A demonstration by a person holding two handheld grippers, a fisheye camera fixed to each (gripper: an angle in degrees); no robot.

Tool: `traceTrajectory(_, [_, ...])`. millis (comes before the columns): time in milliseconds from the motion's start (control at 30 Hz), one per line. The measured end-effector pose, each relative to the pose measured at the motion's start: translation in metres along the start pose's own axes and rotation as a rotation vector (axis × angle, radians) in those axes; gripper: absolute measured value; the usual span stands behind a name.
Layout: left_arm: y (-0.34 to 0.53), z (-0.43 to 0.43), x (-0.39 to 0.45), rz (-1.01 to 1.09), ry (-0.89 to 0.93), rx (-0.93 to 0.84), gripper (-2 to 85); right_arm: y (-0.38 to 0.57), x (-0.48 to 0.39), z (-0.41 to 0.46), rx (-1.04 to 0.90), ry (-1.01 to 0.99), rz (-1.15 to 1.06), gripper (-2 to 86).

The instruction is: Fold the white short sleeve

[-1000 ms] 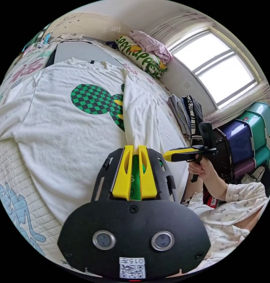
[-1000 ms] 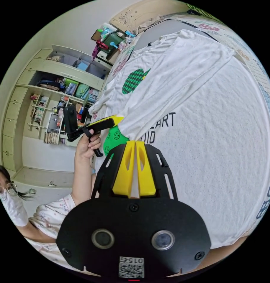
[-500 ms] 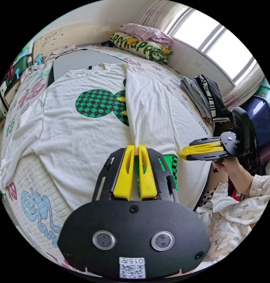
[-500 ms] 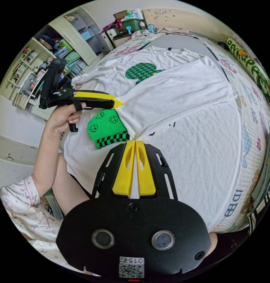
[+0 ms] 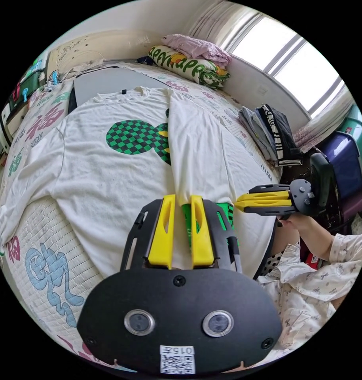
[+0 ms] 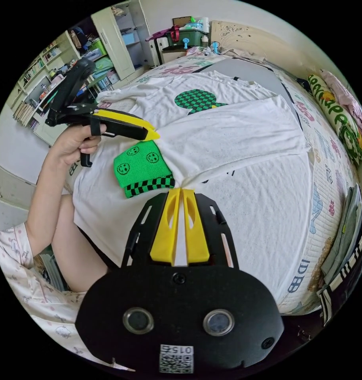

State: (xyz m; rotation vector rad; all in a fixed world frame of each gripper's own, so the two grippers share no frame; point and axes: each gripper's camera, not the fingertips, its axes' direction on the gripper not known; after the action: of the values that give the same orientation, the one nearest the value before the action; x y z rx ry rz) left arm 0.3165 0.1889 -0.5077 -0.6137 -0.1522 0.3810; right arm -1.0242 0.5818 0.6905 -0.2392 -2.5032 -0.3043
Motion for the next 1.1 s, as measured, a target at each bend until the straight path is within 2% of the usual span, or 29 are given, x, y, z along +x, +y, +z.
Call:
traceTrajectory(200, [0.006,-0.031,0.013,-0.013,-0.05,0.03,7.9,0.063,0.066,0.029,-0.073,-0.111,0.05,3.0])
traceTrajectory(333, [0.0,-0.047,0.02,0.0,-0.061,0.011,8.3,0.098,0.079,0.018,0.02,-0.096,0.045,1.7])
traceTrajectory(500, [-0.001,-0.089,-0.008,-0.046,0.091,0.089,7.2,0.095,0.052,0.034,0.075,-0.096,-0.057,0.9])
traceTrajectory(600, [0.004,-0.128,-0.044,-0.138,0.158,0.214,7.1,0.09,0.035,0.064,0.076,-0.138,-0.098,0.6])
traceTrajectory(700, [0.026,-0.178,-0.095,-0.299,0.181,0.426,6.8,0.093,0.018,0.11,0.047,-0.153,-0.135,0.3])
traceTrajectory(767, [0.064,-0.21,-0.144,-0.487,0.221,0.636,6.2,0.101,0.004,0.154,-0.026,-0.094,-0.162,0.0])
traceTrajectory(800, [0.075,-0.216,-0.156,-0.537,0.218,0.681,6.0,0.104,0.001,0.165,-0.044,-0.072,-0.172,-0.2])
traceTrajectory(867, [0.114,-0.233,-0.192,-0.723,0.17,0.794,5.8,0.125,-0.004,0.19,-0.034,-0.019,-0.193,-0.4])
traceTrajectory(967, [0.145,-0.259,-0.218,-0.845,0.08,0.879,6.2,0.14,0.003,0.206,-0.021,-0.027,-0.186,-0.5])
traceTrajectory(1100, [0.174,-0.293,-0.244,-0.954,-0.108,0.907,6.6,0.144,0.013,0.22,-0.033,-0.063,-0.193,-0.6])
